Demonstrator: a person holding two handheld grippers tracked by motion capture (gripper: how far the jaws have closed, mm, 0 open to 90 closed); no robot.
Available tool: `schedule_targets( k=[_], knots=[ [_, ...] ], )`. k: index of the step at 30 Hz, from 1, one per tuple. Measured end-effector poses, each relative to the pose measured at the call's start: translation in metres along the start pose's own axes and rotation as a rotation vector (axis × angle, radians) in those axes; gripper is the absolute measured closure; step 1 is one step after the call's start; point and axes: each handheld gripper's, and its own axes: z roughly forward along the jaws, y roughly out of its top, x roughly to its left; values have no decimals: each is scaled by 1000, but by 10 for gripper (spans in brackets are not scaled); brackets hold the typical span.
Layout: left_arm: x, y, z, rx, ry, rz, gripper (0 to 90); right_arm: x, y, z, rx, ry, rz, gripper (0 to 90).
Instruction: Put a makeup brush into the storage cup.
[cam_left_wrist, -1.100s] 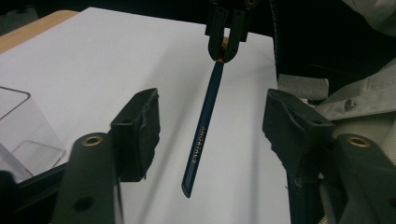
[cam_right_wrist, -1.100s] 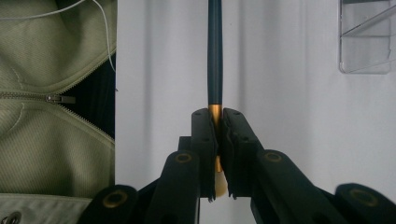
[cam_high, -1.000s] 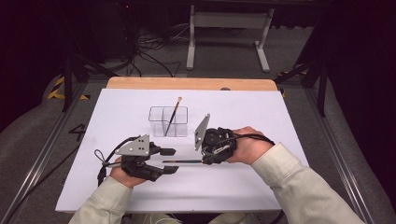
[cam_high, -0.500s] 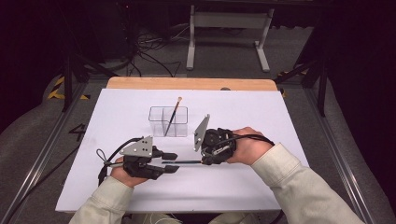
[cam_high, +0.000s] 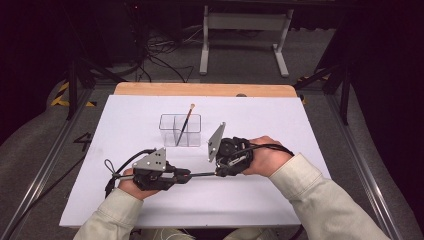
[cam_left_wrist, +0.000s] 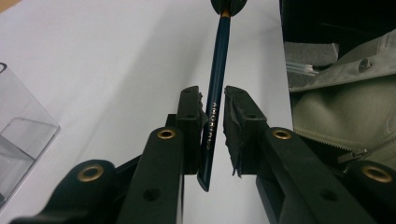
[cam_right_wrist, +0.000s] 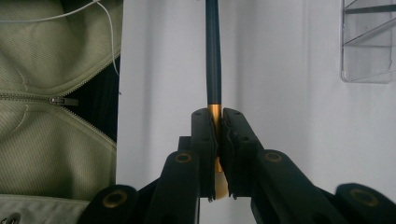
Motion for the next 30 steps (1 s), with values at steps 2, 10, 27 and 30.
schedule_targets(
  k=[2, 10, 27, 30],
  knots=[
    [0, 0, 1, 10, -2, 5, 784, 0, 0, 0, -3, -2, -7, 841],
    [-2, -1, 6, 53, -4, 33, 810, 1, 0, 0, -3, -3, -17, 841],
    [-6, -1, 1, 32, -9, 85, 847, -3, -11, -10, -142, -2, -5, 715],
    [-6, -1, -2, 21, -5, 81, 847, -4, -19, -15, -214, -6, 14, 656]
  ],
)
